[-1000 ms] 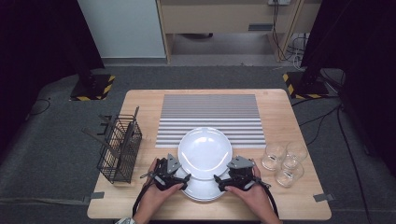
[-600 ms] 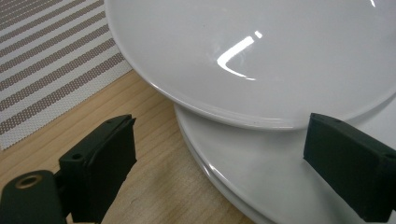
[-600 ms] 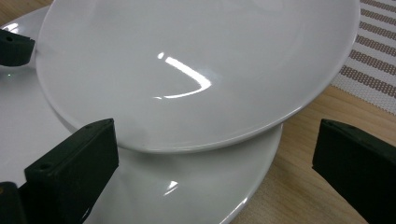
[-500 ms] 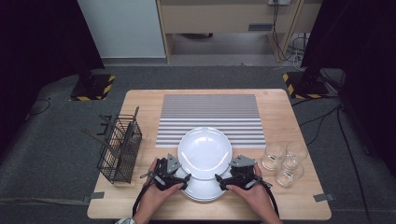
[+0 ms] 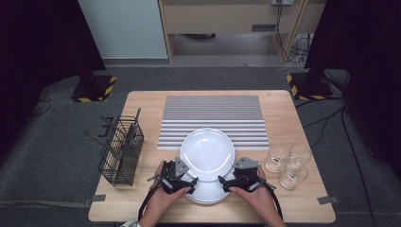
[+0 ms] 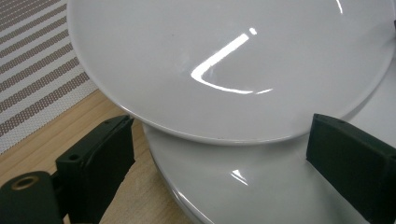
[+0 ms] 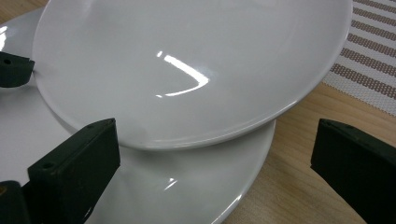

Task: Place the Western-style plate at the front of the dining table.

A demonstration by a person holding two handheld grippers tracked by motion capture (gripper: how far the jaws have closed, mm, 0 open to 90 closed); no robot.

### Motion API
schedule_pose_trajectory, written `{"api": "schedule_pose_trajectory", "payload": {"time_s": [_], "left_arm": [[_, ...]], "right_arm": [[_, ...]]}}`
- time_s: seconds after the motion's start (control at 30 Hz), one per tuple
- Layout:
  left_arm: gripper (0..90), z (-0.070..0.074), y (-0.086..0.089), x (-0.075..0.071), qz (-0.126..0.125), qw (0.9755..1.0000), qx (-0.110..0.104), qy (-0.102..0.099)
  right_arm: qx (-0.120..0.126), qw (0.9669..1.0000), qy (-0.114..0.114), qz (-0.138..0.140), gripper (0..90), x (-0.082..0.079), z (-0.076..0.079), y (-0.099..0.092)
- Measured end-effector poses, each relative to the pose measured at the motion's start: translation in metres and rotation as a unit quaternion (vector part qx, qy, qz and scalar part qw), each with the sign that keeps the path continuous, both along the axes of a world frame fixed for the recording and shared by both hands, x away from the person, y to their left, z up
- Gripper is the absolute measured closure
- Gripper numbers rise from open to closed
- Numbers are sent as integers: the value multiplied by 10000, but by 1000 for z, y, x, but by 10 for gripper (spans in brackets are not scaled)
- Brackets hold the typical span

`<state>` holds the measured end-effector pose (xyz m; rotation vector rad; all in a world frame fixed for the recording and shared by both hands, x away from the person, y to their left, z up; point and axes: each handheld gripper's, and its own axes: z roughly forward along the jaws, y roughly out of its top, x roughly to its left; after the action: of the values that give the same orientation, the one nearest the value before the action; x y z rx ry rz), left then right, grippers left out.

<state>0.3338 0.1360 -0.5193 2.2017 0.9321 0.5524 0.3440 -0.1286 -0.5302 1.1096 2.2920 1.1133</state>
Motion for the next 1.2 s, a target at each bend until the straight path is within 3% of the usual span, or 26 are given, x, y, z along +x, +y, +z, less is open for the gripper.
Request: {"api": "schedule_pose_trajectory", "payload": {"time_s": [0.23, 0.3, 0.67, 0.7, 0.97, 1.2], "left_arm": [[63, -1, 2, 1, 42, 10000, -2, 21], [63, -1, 1, 1, 33, 10000, -5, 23], [64, -2, 1, 2, 12, 10000, -8, 18], [65, -2, 1, 2, 14, 10000, -10, 15], [64, -2, 1, 2, 3, 10000, -5, 21], [65, -3, 1, 2, 10, 10000, -43, 40]], "right_arm": [[83, 9999, 14, -58, 51, 1, 3, 0], [136, 9998, 107, -59, 52, 3, 4, -1], [-24, 9997, 231, -113, 75, 21, 17, 3], [-119, 9994, 274, -159, 82, 28, 18, 4], [-136, 9980, 464, -402, 92, 38, 11, 6], [-41, 9982, 343, -490, 96, 37, 8, 7]]}}
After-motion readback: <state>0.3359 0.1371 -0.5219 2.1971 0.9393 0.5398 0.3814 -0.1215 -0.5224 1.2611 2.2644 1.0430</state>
